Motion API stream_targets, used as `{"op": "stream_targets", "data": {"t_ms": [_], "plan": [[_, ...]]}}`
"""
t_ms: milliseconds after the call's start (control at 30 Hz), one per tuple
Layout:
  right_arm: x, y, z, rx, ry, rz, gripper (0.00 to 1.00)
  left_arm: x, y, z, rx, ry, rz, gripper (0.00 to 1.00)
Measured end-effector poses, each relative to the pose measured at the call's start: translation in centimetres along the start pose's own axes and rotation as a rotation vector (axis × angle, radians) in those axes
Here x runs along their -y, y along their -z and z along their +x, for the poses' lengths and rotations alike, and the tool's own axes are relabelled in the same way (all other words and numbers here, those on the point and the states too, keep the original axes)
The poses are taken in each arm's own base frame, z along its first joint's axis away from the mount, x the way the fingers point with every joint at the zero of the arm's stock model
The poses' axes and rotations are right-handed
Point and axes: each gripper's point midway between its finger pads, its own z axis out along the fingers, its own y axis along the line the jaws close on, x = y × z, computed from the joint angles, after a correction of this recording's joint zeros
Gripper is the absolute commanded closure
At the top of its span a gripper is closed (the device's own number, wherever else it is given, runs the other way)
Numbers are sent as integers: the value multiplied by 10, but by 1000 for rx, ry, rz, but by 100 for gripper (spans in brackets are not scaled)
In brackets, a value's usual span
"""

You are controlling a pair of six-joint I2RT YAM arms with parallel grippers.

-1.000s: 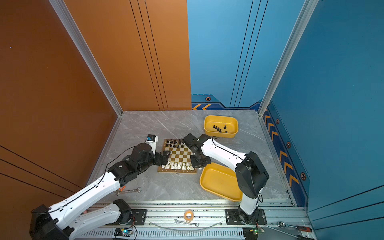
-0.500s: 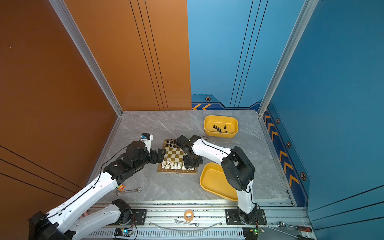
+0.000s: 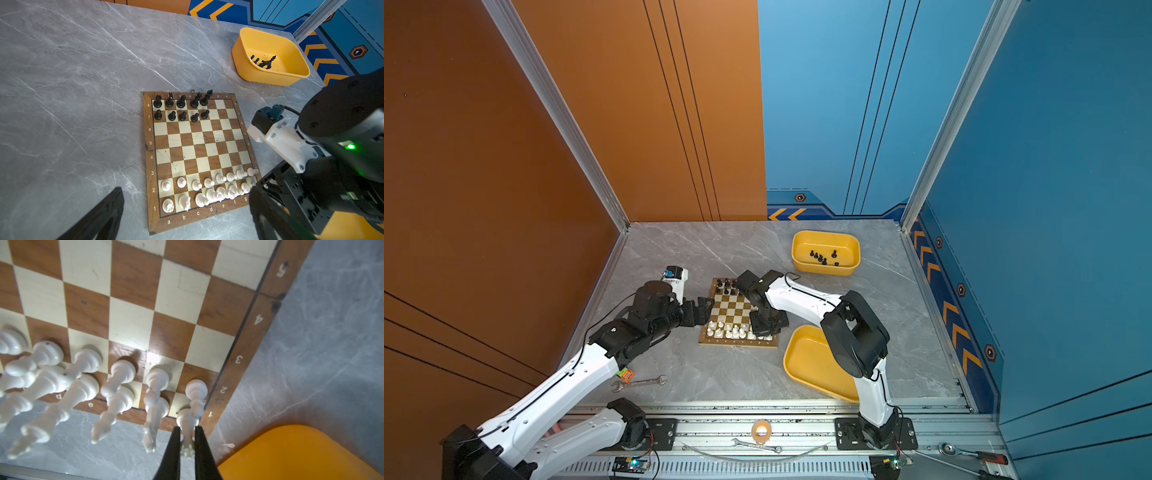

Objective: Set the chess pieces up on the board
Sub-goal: 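Set the white piece on the first rank's end square and open the right gripper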

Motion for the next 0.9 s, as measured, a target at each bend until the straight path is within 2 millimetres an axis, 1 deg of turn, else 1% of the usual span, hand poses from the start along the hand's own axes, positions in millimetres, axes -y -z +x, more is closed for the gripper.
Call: {"op": "stream_targets", "data": {"t_ms": [400, 900], "plan": [[0, -2, -4, -4, 2, -5, 88, 0, 0, 0, 0, 1, -1, 5], [-2, -2, -2, -13, 1, -19, 73, -2, 5, -3, 14, 5, -1, 5]]}}
